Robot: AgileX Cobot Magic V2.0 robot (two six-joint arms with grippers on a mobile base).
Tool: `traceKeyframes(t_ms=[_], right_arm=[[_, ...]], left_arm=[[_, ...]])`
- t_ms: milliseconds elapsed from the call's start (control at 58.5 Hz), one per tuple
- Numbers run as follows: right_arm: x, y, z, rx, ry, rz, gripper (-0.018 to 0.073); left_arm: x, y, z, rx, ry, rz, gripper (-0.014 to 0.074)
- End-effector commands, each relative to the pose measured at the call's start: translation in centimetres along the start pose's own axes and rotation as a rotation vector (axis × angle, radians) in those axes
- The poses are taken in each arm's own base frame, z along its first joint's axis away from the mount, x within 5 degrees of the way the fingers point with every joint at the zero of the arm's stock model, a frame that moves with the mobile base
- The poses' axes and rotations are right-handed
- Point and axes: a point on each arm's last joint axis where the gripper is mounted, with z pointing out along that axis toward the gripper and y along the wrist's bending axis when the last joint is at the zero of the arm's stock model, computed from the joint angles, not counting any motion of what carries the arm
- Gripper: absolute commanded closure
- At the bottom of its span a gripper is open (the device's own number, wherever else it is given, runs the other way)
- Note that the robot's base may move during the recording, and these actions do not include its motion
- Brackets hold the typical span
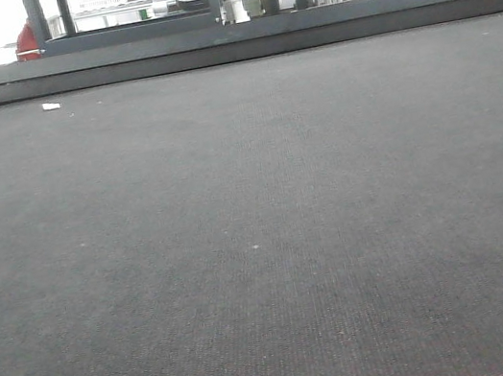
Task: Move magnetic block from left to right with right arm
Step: 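Hold the red cube raised in the right gripper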
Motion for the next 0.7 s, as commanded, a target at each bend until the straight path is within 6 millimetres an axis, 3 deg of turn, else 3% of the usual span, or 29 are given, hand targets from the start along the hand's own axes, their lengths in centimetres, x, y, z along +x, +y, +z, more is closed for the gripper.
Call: traceKeyframes(t_ms=[0, 684], right_arm=[[-1.44, 0.09, -0.29, -0.004, -0.094, -0.007, 0.0335], [-1.44, 0.09, -0.29, -0.004, -0.094, -0.007, 0.0335]], left_arm=[[-0.53, 0.01, -0.10, 0.003, -0.085, -0.011, 0.0722], [-0.53, 0.01, -0.10, 0.003, -0.085, -0.011, 0.0722]])
